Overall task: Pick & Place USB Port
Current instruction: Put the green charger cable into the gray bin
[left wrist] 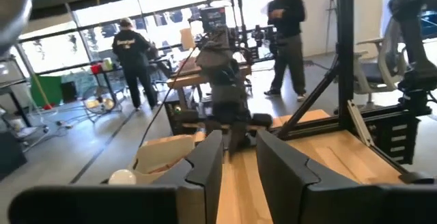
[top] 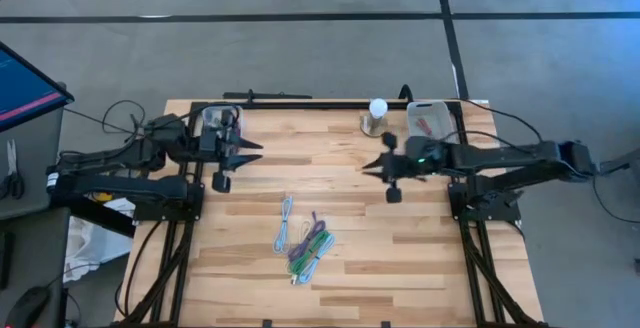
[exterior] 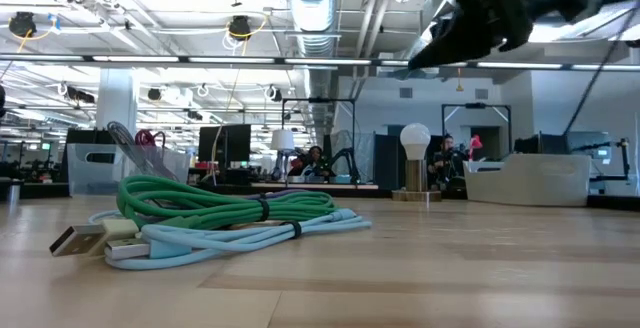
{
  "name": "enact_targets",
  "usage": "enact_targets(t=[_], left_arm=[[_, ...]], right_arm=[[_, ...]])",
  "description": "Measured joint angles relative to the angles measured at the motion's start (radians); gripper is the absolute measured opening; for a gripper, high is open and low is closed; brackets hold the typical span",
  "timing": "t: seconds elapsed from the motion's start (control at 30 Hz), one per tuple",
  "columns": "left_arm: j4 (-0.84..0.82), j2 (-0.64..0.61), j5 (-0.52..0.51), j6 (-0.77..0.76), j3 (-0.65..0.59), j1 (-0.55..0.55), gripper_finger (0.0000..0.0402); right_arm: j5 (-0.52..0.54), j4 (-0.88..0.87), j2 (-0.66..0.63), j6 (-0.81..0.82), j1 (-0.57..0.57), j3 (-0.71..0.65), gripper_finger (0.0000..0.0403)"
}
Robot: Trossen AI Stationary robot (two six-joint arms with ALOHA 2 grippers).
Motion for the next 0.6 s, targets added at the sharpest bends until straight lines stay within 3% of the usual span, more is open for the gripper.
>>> enact_targets(t=[0.4,0.6], left_arm=[[0.001,-0.055,-0.02,-0.003,-0.042,0.001,0.009],[-0.003,-0.055,-0.02,-0.003,-0.042,0.001,0.009]], right_arm=[[0.01,-0.161,0.37,-0.001,0.111,0.282,0.005],[0.085,-0.284,0.508,-0.04,0.149,0.398,0.0089]])
